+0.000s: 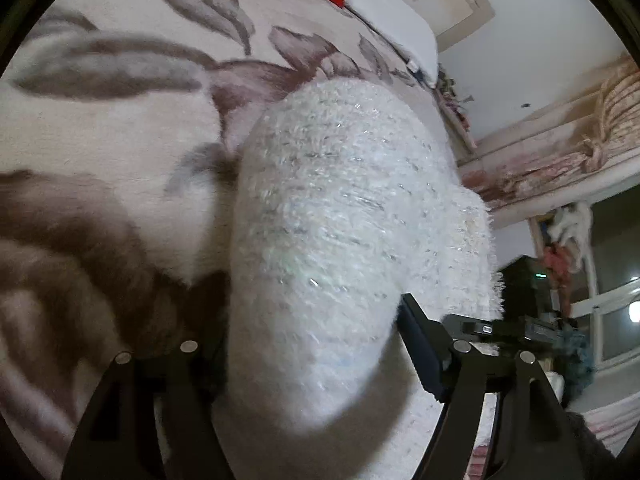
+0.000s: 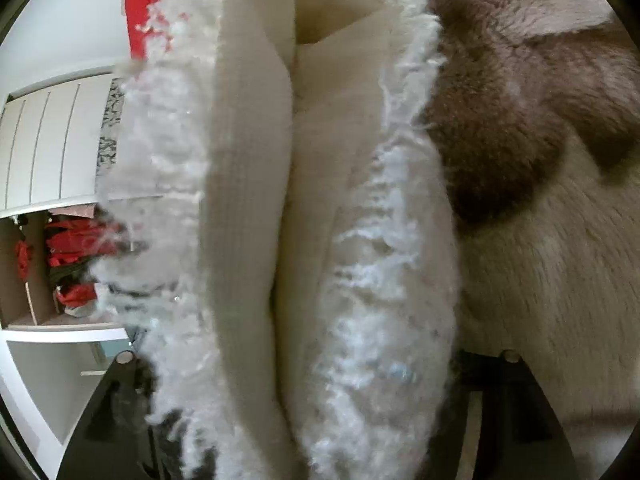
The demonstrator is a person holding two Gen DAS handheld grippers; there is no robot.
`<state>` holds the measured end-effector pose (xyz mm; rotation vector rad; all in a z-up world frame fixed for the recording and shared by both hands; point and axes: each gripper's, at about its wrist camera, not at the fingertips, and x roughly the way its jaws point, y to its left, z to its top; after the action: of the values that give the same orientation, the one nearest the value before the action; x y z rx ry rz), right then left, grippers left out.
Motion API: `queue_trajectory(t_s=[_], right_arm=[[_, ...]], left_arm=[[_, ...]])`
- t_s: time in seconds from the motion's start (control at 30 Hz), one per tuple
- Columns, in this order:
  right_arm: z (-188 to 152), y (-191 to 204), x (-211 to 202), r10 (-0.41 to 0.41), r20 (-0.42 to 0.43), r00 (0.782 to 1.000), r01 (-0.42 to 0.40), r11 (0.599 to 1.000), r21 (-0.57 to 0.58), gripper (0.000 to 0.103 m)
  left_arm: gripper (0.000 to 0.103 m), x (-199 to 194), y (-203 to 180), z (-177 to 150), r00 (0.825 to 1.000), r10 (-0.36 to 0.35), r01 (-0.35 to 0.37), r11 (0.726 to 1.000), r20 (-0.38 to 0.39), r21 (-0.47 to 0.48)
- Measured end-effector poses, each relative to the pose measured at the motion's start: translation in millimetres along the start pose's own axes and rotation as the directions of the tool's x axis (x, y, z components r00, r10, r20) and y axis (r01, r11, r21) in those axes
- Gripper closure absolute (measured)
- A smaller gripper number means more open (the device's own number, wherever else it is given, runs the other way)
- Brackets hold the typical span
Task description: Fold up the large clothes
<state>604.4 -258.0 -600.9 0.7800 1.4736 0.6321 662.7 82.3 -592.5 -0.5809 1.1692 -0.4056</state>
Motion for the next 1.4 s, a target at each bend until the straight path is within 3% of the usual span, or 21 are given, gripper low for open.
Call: queue_trajectory(t_s=[0.03, 0.1, 0.17, 0.2, 0.27, 0.3, 0.37, 0.47, 0.57, 0.67, 0.73, 0.83, 1.07, 1.23, 1.4], right_arm=[[14, -2, -24, -0.049, 0.017, 0.999, 0.049, 0.999, -0.009, 0.028], [-5, 17, -36, -0.200, 0.066, 0.978, 0.203, 0.978, -0.043, 0.020], [-28, 37, -49, -0.371, 0.148, 0.917, 0.385, 0.919, -0.086, 0.018], [-41, 49, -53, -0.449, 0.192, 0.873, 0.471, 0.878, -0.090, 0.014], [-70, 70, -56, -0.600, 0.266, 0.755, 0.636, 0.768, -0.075, 0.014], [-89, 84, -56, -0.662, 0.315, 0.680, 0.712, 0.699, -0.070, 0.013], [-114, 103, -57, -0.738, 0.379, 0.559, 0.810, 0.584, -0.057, 0.011], [-160, 114, -104, -0.753, 0.437, 0.491, 0.844, 0.537, -0.023, 0.009], [-196, 155, -142, -0.754, 0.481, 0.447, 0.857, 0.514, 0.010, 0.009], [-234, 191, -190, -0.741, 0.517, 0.429, 0.856, 0.517, 0.031, 0.008], [-256, 214, -212, -0.724, 0.531, 0.440, 0.843, 0.537, 0.035, 0.008], [-310, 261, -248, -0.707, 0.568, 0.421, 0.847, 0.531, 0.034, 0.008], [-420, 351, -325, -0.662, 0.627, 0.411, 0.839, 0.544, 0.026, 0.008], [-499, 406, -379, -0.613, 0.693, 0.379, 0.841, 0.541, 0.020, 0.008], [-567, 442, -417, -0.574, 0.731, 0.369, 0.831, 0.556, 0.018, 0.008]], left_arm=[[0.028, -7, -6, -4, 0.999, 0.048, -0.048, 0.999, 0.012, 0.015], [0.027, -22, -19, -11, 0.986, 0.155, -0.158, 0.986, 0.062, 0.051], [0.014, -35, -38, -25, 0.954, 0.277, -0.290, 0.951, 0.115, 0.110], [0.008, -41, -45, -32, 0.934, 0.331, -0.348, 0.928, 0.135, 0.131], [0.008, -55, -63, -49, 0.890, 0.416, -0.446, 0.880, 0.185, 0.164], [0.008, -65, -75, -59, 0.860, 0.461, -0.499, 0.849, 0.218, 0.173], [0.007, -85, -92, -75, 0.832, 0.495, -0.542, 0.822, 0.253, 0.173], [0.007, -119, -115, -93, 0.816, 0.502, -0.559, 0.812, 0.288, 0.167], [0.007, -157, -146, -106, 0.806, 0.504, -0.569, 0.804, 0.310, 0.172], [0.007, -200, -181, -124, 0.801, 0.502, -0.574, 0.799, 0.325, 0.181], [0.007, -226, -202, -133, 0.803, 0.490, -0.568, 0.802, 0.340, 0.187], [0.007, -283, -239, -160, 0.797, 0.482, -0.567, 0.804, 0.363, 0.180], [0.007, -385, -311, -218, 0.770, 0.475, -0.584, 0.793, 0.427, 0.171], [0.007, -434, -350, -255, 0.760, 0.463, -0.591, 0.784, 0.455, 0.190], [0.007, -475, -377, -287, 0.754, 0.446, -0.586, 0.789, 0.483, 0.187]])
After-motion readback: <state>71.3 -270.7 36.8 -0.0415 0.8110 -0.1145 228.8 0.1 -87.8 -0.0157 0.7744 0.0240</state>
